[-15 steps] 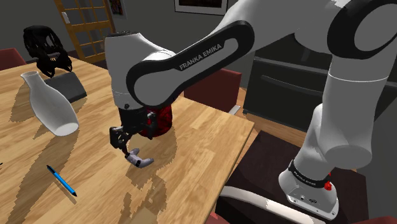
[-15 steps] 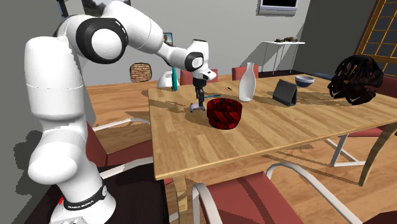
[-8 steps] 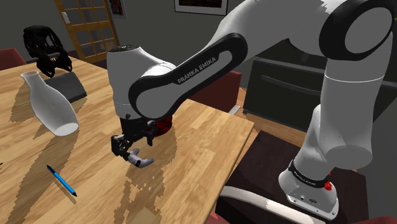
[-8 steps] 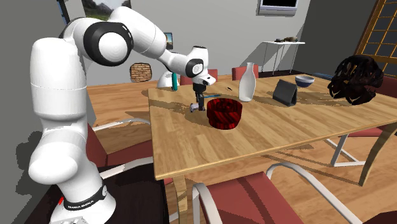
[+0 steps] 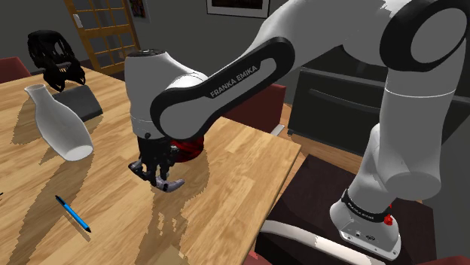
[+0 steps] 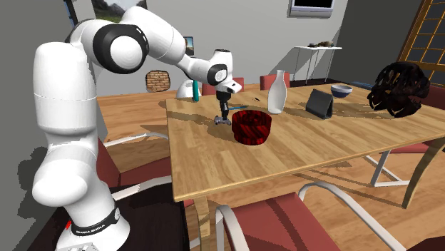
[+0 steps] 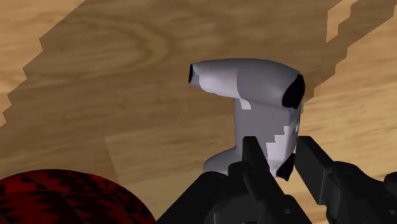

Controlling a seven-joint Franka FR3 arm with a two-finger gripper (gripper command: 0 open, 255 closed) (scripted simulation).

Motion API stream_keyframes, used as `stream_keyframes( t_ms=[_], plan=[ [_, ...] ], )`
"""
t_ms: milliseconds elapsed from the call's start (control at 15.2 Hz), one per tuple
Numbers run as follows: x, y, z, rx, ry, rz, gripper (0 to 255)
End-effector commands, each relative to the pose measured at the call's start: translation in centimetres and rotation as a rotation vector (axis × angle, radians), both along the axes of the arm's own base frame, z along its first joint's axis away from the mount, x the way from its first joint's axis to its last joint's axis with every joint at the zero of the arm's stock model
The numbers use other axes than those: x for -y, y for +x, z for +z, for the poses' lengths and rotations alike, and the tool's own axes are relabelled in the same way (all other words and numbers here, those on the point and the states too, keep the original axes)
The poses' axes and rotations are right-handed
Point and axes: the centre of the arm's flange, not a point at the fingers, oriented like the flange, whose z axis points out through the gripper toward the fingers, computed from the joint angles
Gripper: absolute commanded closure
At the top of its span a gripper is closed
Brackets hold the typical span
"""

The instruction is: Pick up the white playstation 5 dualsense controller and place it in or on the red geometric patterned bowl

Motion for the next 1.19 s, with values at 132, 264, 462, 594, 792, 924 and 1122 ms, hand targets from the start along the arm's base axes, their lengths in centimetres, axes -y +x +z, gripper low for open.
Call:
stream_keyframes(
  t_ms=[132, 264, 462, 594, 792, 924, 1122],
  plan=[
    [0.6, 0.0, -1.0, -0.036, -0.030, -0.004, 255],
    [0.5, -0.2, -0.9, -0.036, -0.030, -0.004, 255],
    [0.7, -0.1, -0.6, -0.036, -0.030, -0.004, 255],
    [0.7, -0.1, 0.5, -0.036, -0.030, -0.004, 255],
    [0.7, -0.1, 2.0, -0.036, -0.030, -0.004, 255],
    [0.7, -0.1, 1.6, -0.034, -0.028, -0.003, 0],
    [1.8, -2.2, 1.4, -0.039, -0.013, 0.044, 0]
  ],
)
